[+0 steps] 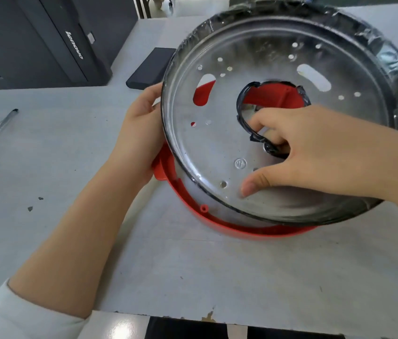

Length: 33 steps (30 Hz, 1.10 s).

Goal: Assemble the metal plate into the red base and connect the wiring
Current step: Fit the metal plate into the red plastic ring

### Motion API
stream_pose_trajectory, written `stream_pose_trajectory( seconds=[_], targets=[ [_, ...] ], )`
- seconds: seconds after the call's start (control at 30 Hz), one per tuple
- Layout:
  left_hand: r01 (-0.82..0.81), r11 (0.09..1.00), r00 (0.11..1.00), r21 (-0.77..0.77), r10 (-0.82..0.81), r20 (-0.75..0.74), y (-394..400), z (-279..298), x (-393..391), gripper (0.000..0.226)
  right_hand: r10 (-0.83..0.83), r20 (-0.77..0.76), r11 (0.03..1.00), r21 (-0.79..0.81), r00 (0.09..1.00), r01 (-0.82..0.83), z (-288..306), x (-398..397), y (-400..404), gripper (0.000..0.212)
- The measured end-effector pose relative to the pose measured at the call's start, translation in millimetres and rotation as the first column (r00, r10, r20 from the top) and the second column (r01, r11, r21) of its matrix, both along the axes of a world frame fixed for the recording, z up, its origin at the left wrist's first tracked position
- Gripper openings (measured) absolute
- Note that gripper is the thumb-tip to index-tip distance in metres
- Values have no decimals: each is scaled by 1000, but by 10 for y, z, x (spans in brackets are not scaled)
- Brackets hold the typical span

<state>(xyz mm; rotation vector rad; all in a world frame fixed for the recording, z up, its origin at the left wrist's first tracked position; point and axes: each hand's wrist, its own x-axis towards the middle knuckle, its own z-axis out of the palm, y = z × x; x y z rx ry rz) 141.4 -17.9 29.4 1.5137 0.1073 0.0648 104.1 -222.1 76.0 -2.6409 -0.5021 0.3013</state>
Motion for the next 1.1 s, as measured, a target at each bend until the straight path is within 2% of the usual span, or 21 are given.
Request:
stream_pose_trajectory(
  seconds=[0.07,0.17,0.3,0.37,0.43,0.5,0.57,0.7,0.83,0.9,1.03,1.1],
  targets=[
    [56,998,998,4,-56,-24,7,-2,-24,30,-1,-46,1000,5,999,2,-5,-12,25,78],
    [157,987,986,-24,-158,-57,0,-4,-33,53,1,-72,1000,1,997,-1,-6,-15,42,78],
    [161,986,977,-52,-166,-131,-22,-19,-11,31,11,-97,1000,4,995,-11,33,-12,20,78],
    [127,984,971,-123,-149,-188,-25,-28,11,25,15,-124,1000,-12,992,-17,57,-8,-3,83],
    [141,957,954,-254,-200,-224,-8,-19,34,41,29,-143,999,-25,989,-33,79,-14,-20,87],
    [205,930,943,-304,-271,-195,29,6,36,63,50,-143,998,-32,988,-55,101,-39,-14,84],
    [268,903,930,-335,-333,-154,60,31,14,73,87,-136,995,-37,987,-93,105,-92,20,79],
    [259,924,939,-282,-309,-148,77,50,-17,56,141,-138,983,-97,980,-155,73,-155,107,78],
    [245,934,947,-259,-288,-144,64,41,-2,34,148,-65,981,-115,987,-155,-75,-132,106,83],
    [241,935,948,-260,-284,-141,73,35,-1,31,113,-26,991,-67,993,-115,-175,-116,83,84],
    [243,942,948,-231,-281,-149,91,31,-3,28,126,-6,988,-89,992,-126,-268,-67,61,101],
    [245,946,946,-210,-281,-164,85,33,3,25,121,-4,988,-95,993,-121,-307,-64,48,101]
  ],
)
